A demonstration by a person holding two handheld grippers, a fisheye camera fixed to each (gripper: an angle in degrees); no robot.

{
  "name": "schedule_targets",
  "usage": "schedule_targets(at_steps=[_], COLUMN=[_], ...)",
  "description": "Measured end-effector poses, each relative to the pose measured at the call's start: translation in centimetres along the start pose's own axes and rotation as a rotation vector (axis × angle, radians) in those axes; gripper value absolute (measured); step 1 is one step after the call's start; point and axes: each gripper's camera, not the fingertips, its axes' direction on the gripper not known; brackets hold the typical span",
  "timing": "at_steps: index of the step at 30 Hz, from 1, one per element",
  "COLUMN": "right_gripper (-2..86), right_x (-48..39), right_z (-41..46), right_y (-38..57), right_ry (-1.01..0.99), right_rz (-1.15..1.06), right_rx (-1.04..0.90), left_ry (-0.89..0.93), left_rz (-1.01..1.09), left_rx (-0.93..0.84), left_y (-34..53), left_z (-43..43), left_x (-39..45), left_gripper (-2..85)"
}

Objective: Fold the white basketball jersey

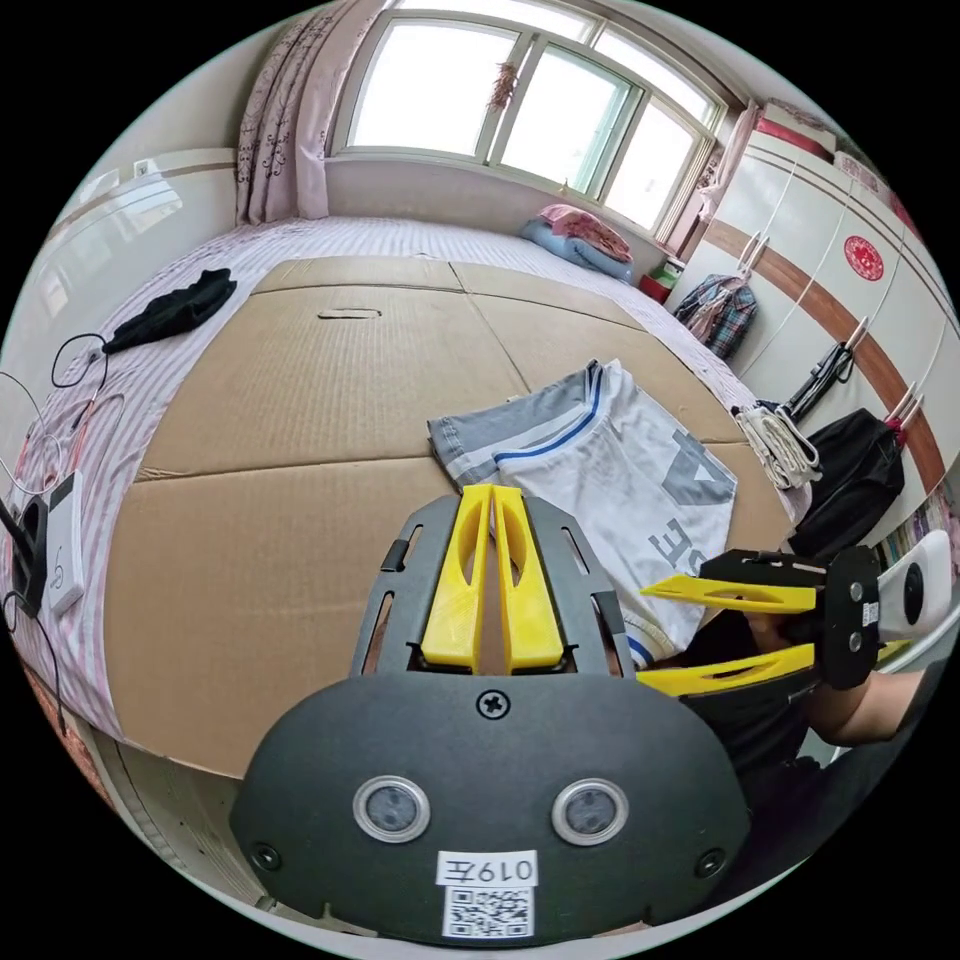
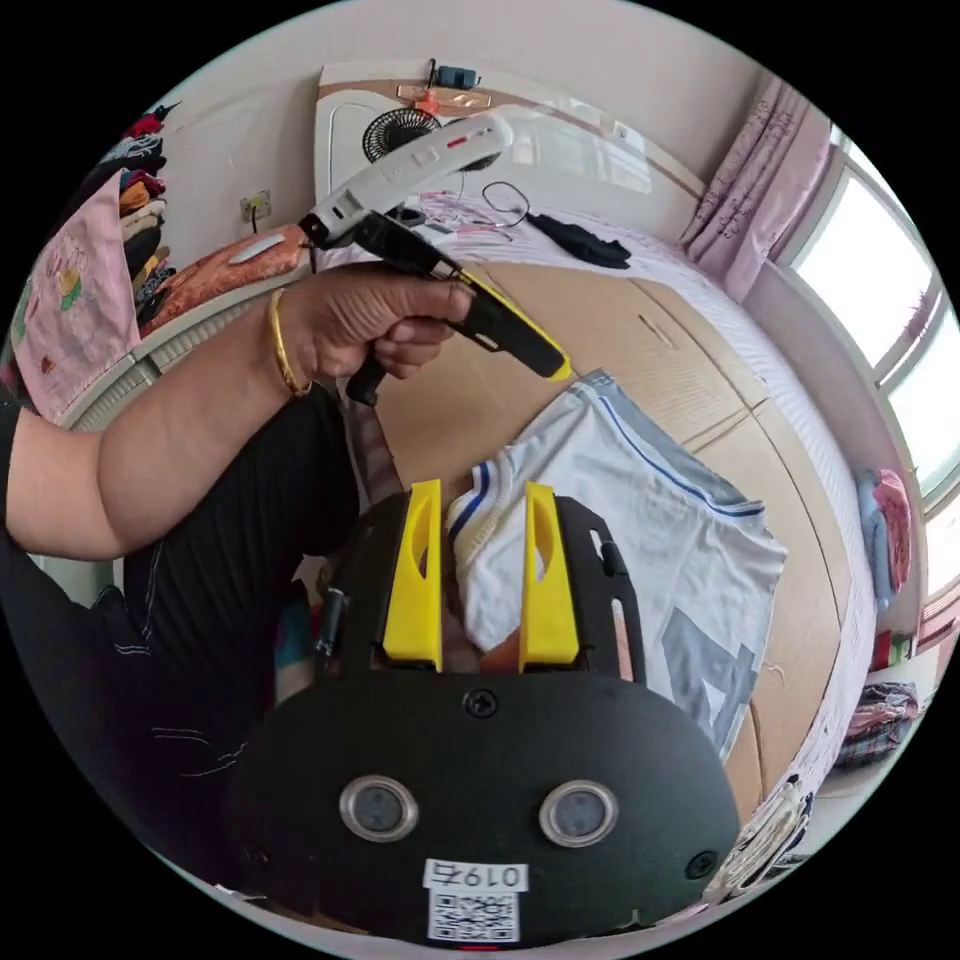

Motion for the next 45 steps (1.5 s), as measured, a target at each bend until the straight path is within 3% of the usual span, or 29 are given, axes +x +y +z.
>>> schedule_targets(at_steps=[3,6,8,13,21,24,26,28,33,38,45], right_gripper=[7.3,3.8,2.9,1.3,-0.2,-0.5,-0.6,-0.7,-0.7,-0.7,-0.7], right_x=[0.6,3.0,5.2,13.7,18.2,20.5,21.7,22.3,22.3,21.4,19.0], right_z=[1.5,0.3,-1.2,-3.6,-6.6,-8.3,-9.5,-11.1,-13.0,-13.8,-14.6], right_y=[0.1,1.5,2.8,8.5,13.2,15.2,16.1,16.4,16.2,15.8,14.7], right_ry=[0.095,0.097,0.036,-0.332,-0.422,-0.459,-0.477,-0.461,-0.439,-0.432,-0.430], right_rz=[-0.015,0.069,0.153,0.402,0.517,0.557,0.550,0.499,0.413,0.366,0.342], right_rx=[-0.072,-0.025,0.041,0.235,0.382,0.463,0.500,0.473,0.427,0.408,0.403], left_ry=[0.090,0.186,0.172,0.103,-0.044,-0.089,-0.082,-0.046,-0.031,-0.170,-0.105], left_rz=[-0.017,0.036,0.108,0.287,0.321,0.356,0.510,0.638,0.966,1.398,1.571], left_rx=[0.017,-0.007,-0.036,-0.067,-0.222,-0.019,0.268,0.365,0.255,-0.050,-0.248], left_y=[-0.5,-1.3,-2.0,-3.1,-4.9,-5.5,-4.5,-4.2,-8.0,-12.3,-17.5], left_z=[0.3,1.2,2.0,3.4,7.7,5.0,1.6,0.9,3.4,7.8,14.7], left_x=[-0.4,1.1,3.4,9.2,14.7,17.5,22.0,25.2,32.1,39.8,44.4], left_gripper=[0.8,0.8,0.8,0.8,1.1,1.7,3.3,5.8,9.7,9.7,6.4])
